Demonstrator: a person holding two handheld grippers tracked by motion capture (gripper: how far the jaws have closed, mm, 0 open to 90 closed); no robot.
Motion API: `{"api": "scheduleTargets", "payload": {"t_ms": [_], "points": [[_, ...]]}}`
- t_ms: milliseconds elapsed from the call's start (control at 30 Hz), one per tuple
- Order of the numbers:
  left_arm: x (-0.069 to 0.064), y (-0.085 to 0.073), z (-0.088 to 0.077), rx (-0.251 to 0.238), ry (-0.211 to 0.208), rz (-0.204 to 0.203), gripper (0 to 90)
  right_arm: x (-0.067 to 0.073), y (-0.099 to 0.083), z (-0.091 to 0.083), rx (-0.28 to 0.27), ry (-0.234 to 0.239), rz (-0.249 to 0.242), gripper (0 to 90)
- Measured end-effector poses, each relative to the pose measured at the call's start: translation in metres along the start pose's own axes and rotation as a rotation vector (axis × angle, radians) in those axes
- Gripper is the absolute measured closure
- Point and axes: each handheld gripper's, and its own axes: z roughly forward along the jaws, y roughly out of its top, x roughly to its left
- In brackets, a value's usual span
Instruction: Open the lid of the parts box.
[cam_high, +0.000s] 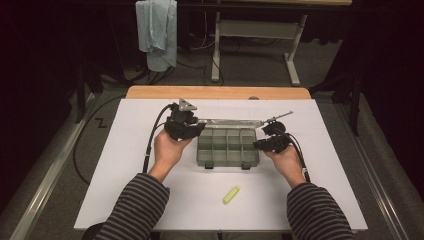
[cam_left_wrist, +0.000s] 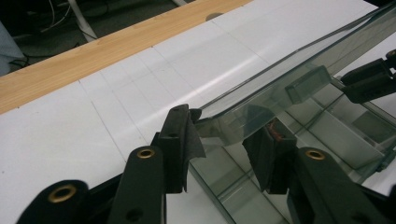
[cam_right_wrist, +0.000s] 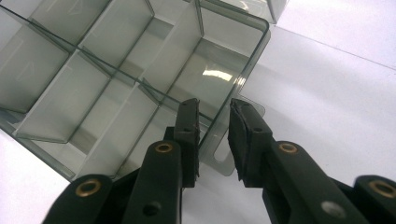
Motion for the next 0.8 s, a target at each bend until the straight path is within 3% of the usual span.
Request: {"api": "scheduleTargets", "payload": {"t_ms": [800], "points": [[0.024,0.012,0.033,0.045,0.036,-0.085,74.2,0.002,0.001,0.000,0.006,-0.011,0.002,75.8]]}}
